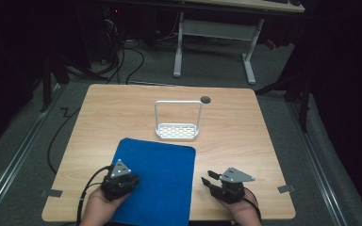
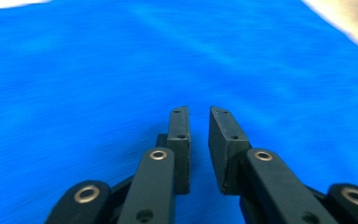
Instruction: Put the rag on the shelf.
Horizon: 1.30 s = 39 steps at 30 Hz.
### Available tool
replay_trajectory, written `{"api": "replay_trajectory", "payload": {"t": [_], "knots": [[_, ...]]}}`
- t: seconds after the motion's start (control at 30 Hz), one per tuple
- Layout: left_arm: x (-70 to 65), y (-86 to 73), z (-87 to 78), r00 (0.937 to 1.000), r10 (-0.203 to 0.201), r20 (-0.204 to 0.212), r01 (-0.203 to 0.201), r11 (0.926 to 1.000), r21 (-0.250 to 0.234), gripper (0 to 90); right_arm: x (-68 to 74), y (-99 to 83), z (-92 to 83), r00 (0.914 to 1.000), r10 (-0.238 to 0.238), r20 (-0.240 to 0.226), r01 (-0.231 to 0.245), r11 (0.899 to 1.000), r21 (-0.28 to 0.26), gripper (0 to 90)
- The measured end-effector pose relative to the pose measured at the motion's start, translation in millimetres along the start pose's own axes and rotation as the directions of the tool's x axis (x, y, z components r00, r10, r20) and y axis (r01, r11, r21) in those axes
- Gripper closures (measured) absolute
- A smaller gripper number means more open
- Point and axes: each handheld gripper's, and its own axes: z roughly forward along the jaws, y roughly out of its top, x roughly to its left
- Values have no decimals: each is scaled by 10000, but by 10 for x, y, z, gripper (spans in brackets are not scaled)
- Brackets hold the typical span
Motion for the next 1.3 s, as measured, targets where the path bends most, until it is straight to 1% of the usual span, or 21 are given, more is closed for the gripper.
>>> {"api": "replay_trajectory", "payload": {"t": [0.03, 0.07, 0.1, 0.13, 0.17, 0.2, 0.27, 0.37, 0.47, 0.5, 0.63, 0.73, 0.77, 0.8, 0.83, 0.87, 0.9, 1.03, 1.13, 1.2, 1.3], "knots": [[147, -43, -85, 9986, -159, -503, 165, 9998, 110, 802, 31, 50, 72, 9998, -80, -162, 81, 10000, 35, 647], [147, -43, -85, 9986, -159, -503, 165, 9998, 110, 817, 31, 50, 72, 9998, -80, -162, 81, 10000, 35, 647], [224, -75, -120, 9968, -219, -769, 231, 9996, 158, 831, 94, 134, 227, 9986, -277, -461, 288, 9993, 234, 692], [304, -112, -149, 9948, -383, -947, 406, 9989, 230, 838, 124, 164, 306, 9975, -273, -644, 298, 9989, 369, 741], [378, -149, -170, 9929, -644, -1002, 670, 9975, 225, 838, 124, 164, 306, 9975, -273, -644, 298, 9989, 369, 741], [479, -205, -202, 9901, -943, -1039, 981, 9946, 327, 848, 190, 212, 454, 9947, -407, -946, 479, 9960, 750, 831], [508, -226, -200, 9887, -957, -1152, 1008, 9941, 395, 849, 206, 224, 495, 9939, -448, -1010, 533, 9951, 836, 860], [519, -225, -198, 9895, -960, -1078, 1007, 9942, 388, 854, 254, 258, 610, 9922, -579, -1102, 715, 9897, 1243, 900], [480, -214, -178, 9920, -858, -927, 900, 9951, 415, 853, 264, 253, 672, 9927, -721, -969, 878, 9816, 1695, 900], [465, -212, -173, 9930, -825, -841, 862, 9954, 415, 853, 255, 234, 671, 9920, -811, -963, 964, 9812, 1669, 900], [321, -180, -132, 9988, -367, -334, 386, 9975, 591, 853, 166, 179, 581, 9944, -645, -836, 779, 9827, 1678, 900], [199, -154, -75, 9993, -294, 247, 281, 9981, 548, 853, 43, 89, 441, 9973, -600, -429, 663, 9837, 1673, 900], [160, -146, -59, 9990, -222, 392, 200, 9982, 557, 853, 43, 89, 441, 9973, -600, -429, 663, 9837, 1673, 900], [100, -128, -35, 9990, 28, 449, -53, 9984, 568, 851, 16, 73, 413, 9976, -573, -380, 629, 9838, 1678, 900], [58, -117, -18, 9984, 123, 544, -155, 9982, 574, 849, -23, 44, 366, 9984, -518, -217, 547, 9843, 1679, 900], [-5, -107, 18, 9962, 136, 857, -178, 9987, 481, 847, -76, 6, 303, 9992, -388, -99, 399, 9847, 1697, 900], [-5, -107, 18, 9962, 136, 857, -178, 9987, 481, 847, -106, -12, 268, 9995, -317, -52, 321, 9845, 1724, 900], [-118, -76, 72, 9894, 364, 1405, -440, 9977, 514, 841, -213, -71, 156, 9993, -302, 241, 253, 9831, 1814, 900], [-199, -69, 117, 9788, 420, 2006, -518, 9977, 437, 837, -295, -139, 51, 9984, -245, 506, 150, 9836, 1796, 900], [-240, -58, 134, 9752, 531, 2151, -637, 9970, 430, 825, -333, -178, 4, 9985, -100, 538, 7, 9854, 1702, 900], [-233, -47, 138, 9759, 433, 2139, -533, 9977, 412, 778, -342, -163, -8, 9985, 56, 551, -141, 9877, 1557, 844]]}}
